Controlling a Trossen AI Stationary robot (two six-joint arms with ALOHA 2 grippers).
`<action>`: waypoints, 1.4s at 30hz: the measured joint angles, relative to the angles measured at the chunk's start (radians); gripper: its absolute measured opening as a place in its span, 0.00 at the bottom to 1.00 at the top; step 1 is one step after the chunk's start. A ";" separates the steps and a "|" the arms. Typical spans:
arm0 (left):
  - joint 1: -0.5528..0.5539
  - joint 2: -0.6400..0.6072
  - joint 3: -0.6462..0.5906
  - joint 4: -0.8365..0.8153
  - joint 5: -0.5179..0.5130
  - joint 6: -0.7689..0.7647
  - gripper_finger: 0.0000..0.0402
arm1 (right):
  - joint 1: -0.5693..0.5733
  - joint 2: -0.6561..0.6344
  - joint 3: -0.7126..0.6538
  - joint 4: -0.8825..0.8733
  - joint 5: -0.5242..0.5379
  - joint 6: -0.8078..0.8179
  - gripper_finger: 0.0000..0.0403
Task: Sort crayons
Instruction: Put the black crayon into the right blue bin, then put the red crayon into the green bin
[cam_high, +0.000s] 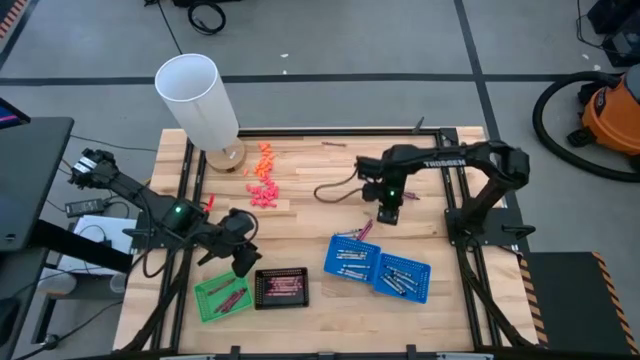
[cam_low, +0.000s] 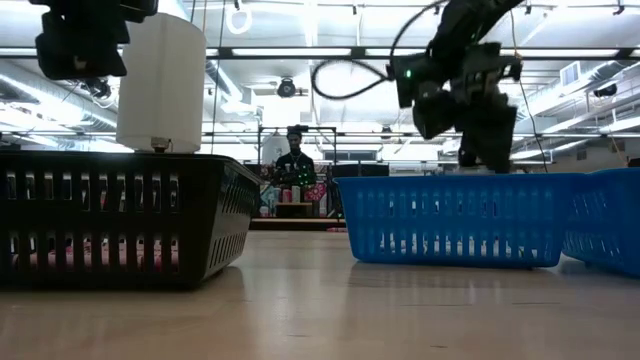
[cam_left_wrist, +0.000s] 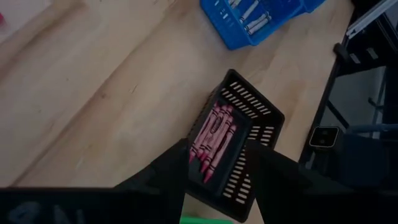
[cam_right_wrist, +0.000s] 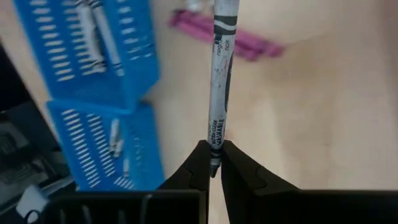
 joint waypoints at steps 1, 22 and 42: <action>0.000 0.000 0.000 -0.001 0.000 0.006 0.41 | 0.025 -0.007 0.000 0.004 -0.011 0.021 0.07; 0.000 0.000 0.000 -0.070 -0.018 0.045 0.41 | 0.518 -0.222 -0.167 0.284 0.073 0.535 0.07; 0.000 0.000 0.000 -0.081 -0.019 0.130 0.41 | 0.702 -0.237 -0.299 0.365 0.032 0.767 0.31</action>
